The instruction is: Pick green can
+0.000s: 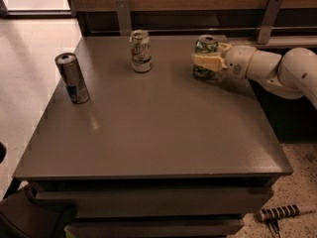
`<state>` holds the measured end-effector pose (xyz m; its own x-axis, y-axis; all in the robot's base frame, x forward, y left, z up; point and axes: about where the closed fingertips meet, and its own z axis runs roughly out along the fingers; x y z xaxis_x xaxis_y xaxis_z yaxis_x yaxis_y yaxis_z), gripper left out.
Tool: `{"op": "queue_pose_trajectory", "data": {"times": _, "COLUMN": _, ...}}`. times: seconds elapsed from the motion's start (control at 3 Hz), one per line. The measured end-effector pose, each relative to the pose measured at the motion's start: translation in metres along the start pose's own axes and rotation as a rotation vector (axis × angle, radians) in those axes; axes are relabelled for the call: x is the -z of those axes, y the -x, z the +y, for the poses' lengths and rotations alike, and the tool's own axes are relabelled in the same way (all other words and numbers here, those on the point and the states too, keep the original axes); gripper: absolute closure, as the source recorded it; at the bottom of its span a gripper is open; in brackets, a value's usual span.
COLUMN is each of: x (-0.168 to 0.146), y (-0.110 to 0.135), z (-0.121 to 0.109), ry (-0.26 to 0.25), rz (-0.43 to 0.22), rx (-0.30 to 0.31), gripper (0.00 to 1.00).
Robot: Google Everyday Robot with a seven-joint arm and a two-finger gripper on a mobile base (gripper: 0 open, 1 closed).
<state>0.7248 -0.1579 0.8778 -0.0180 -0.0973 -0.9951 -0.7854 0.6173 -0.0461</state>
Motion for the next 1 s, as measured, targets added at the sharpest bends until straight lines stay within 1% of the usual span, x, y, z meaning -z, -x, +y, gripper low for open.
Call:
{"op": "queue_pose_trajectory", "data": {"times": 0.33, "x": -0.001, "y": 0.017, "z": 0.000, "ry": 0.016, "rz": -0.018, "rx": 0.020, "gripper": 1.00}}
{"op": "queue_pose_trajectory", "data": {"times": 0.67, "x": 0.000, "y": 0.058, "z": -0.001, "ry": 0.029, "rz": -0.049, "rx": 0.080, "gripper": 1.00}}
{"op": "queue_pose_trajectory", "data": {"times": 1.0, "x": 0.004, "y": 0.097, "z": -0.002, "ry": 0.025, "rz": -0.071, "rx": 0.140, "gripper": 1.00}}
